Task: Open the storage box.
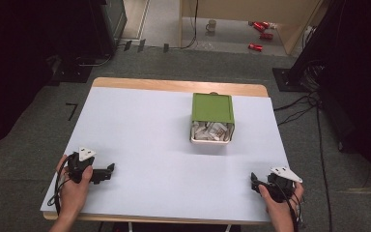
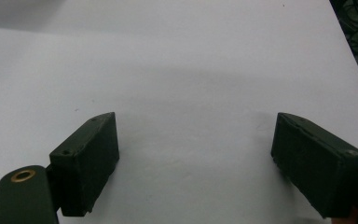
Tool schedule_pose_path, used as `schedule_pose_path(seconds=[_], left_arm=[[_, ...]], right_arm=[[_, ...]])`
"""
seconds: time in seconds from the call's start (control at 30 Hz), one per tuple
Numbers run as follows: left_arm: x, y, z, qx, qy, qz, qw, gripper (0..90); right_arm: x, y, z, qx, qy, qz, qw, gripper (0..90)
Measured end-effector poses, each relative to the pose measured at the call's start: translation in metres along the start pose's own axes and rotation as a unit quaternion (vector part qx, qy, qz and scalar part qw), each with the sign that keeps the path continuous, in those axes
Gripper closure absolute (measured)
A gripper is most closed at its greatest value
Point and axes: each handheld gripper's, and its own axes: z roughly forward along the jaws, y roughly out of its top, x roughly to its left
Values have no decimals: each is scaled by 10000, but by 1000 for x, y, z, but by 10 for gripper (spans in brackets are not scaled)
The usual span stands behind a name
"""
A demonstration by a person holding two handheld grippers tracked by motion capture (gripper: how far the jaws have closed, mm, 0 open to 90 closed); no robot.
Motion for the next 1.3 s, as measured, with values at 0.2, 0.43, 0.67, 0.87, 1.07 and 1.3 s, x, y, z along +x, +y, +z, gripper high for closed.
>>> schedule_pose_path(seconds=[0.2,0.43,0.67,0.87,1.07,1.3], left_arm=[[0,0,0,-12,5,-11,10000,0],[0,0,0,9,-11,-13,10000,0],[0,0,0,-1,-8,-13,10000,0],[0,0,0,3,-10,-8,10000,0],[0,0,0,1,-11,-8,10000,0],[0,0,0,1,-12,-9,10000,0]], right_arm=[[0,2,-1,44,-37,64,10000,135],[6,14,-9,-185,197,278,9992,117],[21,32,-15,-371,303,152,9987,115],[37,45,-14,-465,386,54,9982,115],[50,61,-12,-578,472,8,9972,123],[65,77,-5,-691,520,29,9962,135]])
